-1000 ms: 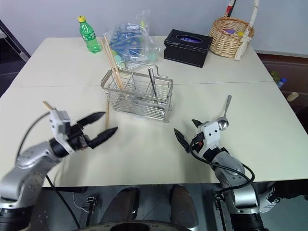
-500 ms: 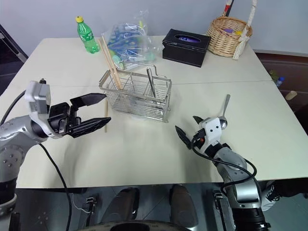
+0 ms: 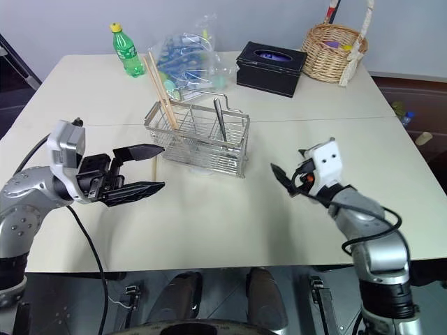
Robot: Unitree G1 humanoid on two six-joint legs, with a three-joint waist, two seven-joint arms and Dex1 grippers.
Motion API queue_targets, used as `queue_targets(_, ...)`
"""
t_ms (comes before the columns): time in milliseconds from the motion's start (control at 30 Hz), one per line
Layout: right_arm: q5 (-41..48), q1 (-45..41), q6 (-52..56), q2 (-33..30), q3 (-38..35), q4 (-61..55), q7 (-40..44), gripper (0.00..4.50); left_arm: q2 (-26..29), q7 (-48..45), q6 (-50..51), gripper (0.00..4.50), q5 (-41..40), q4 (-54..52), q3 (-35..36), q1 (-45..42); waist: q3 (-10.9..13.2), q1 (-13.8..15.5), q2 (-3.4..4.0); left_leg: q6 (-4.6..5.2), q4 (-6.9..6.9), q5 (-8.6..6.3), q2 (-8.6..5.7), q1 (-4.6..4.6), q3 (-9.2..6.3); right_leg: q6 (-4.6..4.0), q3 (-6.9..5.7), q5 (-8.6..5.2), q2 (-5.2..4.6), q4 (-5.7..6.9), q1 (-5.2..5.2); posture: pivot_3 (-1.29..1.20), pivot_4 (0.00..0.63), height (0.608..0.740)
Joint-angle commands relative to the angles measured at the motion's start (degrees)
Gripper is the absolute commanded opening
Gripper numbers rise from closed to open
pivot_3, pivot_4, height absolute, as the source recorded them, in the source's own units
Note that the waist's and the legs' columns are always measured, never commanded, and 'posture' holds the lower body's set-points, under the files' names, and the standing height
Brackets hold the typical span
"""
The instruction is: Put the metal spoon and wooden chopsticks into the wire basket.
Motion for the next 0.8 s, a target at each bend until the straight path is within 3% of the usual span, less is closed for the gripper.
queue_targets(33,1.44,-3.57,3.66,-2.28,-4.37,1.68,-1.18,4.50,-0.51,-0.74,-1.55,4.46,1.20,-0.78,-0.46,0.59,0.01,0.02,-0.01,0.00,0.00,0.00,0.00,-0.01,0.00,0.00,0.00,0.00,0.00,0.00,0.00,0.00,0.150,0.740)
queue_targets(400,-2.04,-11.26,6.68,-4.74,-6.10,22.39,-3.13,4.50,-2.53,-1.85,-6.15,4.46,6.76,-1.31,-3.33,3.19,0.03,-0.24,0.04,0.02,-0.01,0.00,0.00,0.00,0.05,-0.01,0.01,0.01,0.00,0.01,-0.01,0.00,0.150,0.740)
queue_targets(800,-4.93,-22.63,12.58,-5.54,-1.01,39.10,-1.39,4.50,-4.39,0.87,-7.15,4.46,7.61,-2.86,-3.84,4.79,0.04,-0.43,0.05,0.02,0.00,-0.01,0.00,0.01,0.05,0.08,0.01,0.05,0.00,0.02,-0.01,0.00,0.150,0.740)
